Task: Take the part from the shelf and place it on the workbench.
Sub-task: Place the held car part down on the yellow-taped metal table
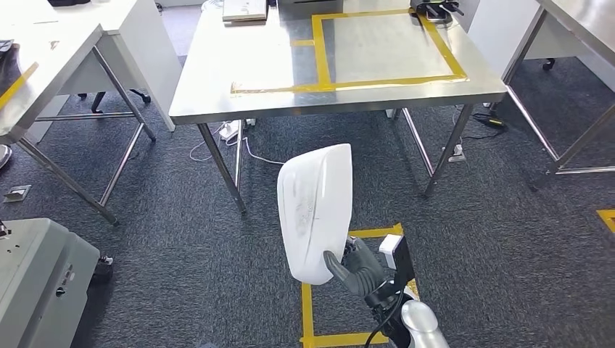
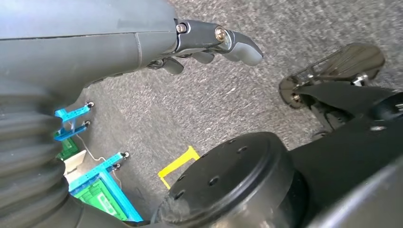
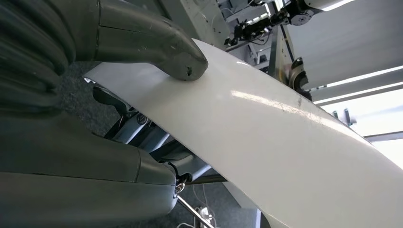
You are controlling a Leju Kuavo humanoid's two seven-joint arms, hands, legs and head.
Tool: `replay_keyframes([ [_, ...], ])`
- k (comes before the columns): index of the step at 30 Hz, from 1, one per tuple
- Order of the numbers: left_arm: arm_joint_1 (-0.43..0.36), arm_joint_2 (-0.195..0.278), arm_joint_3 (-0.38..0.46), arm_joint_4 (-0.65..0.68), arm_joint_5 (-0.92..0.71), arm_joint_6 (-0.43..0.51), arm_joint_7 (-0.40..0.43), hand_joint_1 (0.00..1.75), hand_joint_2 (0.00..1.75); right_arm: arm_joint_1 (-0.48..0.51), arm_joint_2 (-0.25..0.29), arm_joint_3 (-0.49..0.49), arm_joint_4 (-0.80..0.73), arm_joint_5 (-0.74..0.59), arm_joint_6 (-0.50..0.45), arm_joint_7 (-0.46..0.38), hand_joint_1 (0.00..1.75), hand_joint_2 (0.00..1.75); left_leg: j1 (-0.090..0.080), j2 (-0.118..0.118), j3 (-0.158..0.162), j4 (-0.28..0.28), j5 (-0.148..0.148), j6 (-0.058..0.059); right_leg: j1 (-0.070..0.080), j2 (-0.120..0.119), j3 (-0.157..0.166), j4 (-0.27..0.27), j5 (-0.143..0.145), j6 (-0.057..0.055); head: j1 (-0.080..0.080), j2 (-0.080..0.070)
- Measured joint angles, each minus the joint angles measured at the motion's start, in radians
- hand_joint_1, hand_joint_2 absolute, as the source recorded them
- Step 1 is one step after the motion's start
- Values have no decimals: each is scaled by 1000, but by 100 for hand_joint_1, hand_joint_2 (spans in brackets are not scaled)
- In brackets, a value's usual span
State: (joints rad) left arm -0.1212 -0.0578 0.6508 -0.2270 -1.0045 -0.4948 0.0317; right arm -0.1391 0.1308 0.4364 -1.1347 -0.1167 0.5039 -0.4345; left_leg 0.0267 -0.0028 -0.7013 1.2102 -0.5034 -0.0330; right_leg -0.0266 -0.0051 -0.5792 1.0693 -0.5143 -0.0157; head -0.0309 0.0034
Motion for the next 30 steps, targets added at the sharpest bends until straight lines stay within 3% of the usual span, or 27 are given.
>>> replay_keyframes([
  [2,-2,0,0,0,0,0,0,0,175,-1,0,0,0,0,0,0,175,175,-11,4,55,-114,44,11,4,0,9,-1,-8,7,0,0],
  [3,-2,0,0,0,0,0,0,0,175,-1,0,0,-1,0,0,0,175,175,-15,5,69,-141,49,12,5,0,12,-3,-11,12,0,0],
  [5,-3,0,0,0,0,0,0,0,175,-2,0,0,-1,0,0,0,175,175,-19,3,74,-151,45,13,6,-1,17,-12,-12,25,0,0],
  [7,-2,0,0,0,-1,0,0,0,175,-3,0,0,-2,0,0,0,175,175,-16,-1,82,-160,45,23,5,-2,18,-6,-20,37,0,0],
  [9,-3,-1,0,0,-2,0,0,0,175,-5,0,0,-4,0,-1,-1,175,175,-13,-3,92,-168,43,35,6,-1,-18,66,-54,42,1,0],
  [11,-4,-1,0,0,-5,0,0,0,175,-2,-2,0,-4,0,-2,-1,175,175,-18,-4,98,-168,36,46,10,1,-95,193,-97,42,1,0],
  [12,-3,-1,0,0,-6,0,0,0,175,0,-3,0,-4,0,-3,0,175,175,-21,-5,102,-168,32,49,12,2,-128,239,-102,41,1,0],
  [13,-3,-1,0,0,-7,0,0,0,175,3,-4,0,-4,0,-3,0,175,175,-25,-8,107,-168,28,51,13,2,-145,252,-88,38,1,0],
  [15,-3,-2,0,0,-8,0,0,0,175,4,-4,0,-5,0,-4,0,175,175,-30,-13,121,-167,18,52,19,4,-124,167,-10,27,1,0],
  [17,-4,-5,0,0,-8,0,0,0,175,3,-5,0,-6,0,-4,0,175,175,-34,-16,132,-167,8,48,27,6,-70,40,49,10,1,0],
  [18,-5,-6,0,0,-8,0,0,0,175,3,-5,0,-7,0,-4,0,175,175,-35,-17,134,-167,5,44,30,7,-53,3,58,4,0,0],
  [21,-5,-6,0,0,-9,0,1,0,175,3,-5,0,-11,0,-5,0,175,175,-34,-19,137,-172,1,29,34,9,-39,-26,55,-6,0,0],
  [23,-6,-5,0,-1,-11,-1,2,0,175,3,-4,0,-15,0,-7,0,175,175,-33,-15,131,-152,-12,19,26,8,-22,-41,55,-15,-2,0],
  [25,-7,-6,0,-1,-14,-2,4,0,175,2,-4,0,-19,0,-9,0,175,175,-28,-10,84,-61,-51,8,18,5,-4,-52,52,-21,-5,0],
  [27,-6,-4,0,0,-18,-2,7,0,175,3,-4,0,-19,0,-11,1,175,175,-18,-7,9,63,-89,-4,15,4,5,-52,44,-21,-6,0],
  [28,-5,-4,0,0,-19,-1,8,0,175,5,-4,0,-19,0,-11,1,175,175,-14,-5,-16,94,-85,-9,13,4,10,-52,40,-19,-6,0],
  [29,-4,-3,0,0,-19,-1,8,0,175,6,-4,0,-19,0,-11,1,175,175,-10,-4,-23,88,-63,-14,10,4,14,-51,35,-15,-6,0],
  [30,-3,-3,0,0,-19,-1,9,0,175,7,-4,0,-19,0,-11,1,175,175,-6,-2,-10,46,-26,-18,6,5,20,-49,29,-10,-6,0],
])
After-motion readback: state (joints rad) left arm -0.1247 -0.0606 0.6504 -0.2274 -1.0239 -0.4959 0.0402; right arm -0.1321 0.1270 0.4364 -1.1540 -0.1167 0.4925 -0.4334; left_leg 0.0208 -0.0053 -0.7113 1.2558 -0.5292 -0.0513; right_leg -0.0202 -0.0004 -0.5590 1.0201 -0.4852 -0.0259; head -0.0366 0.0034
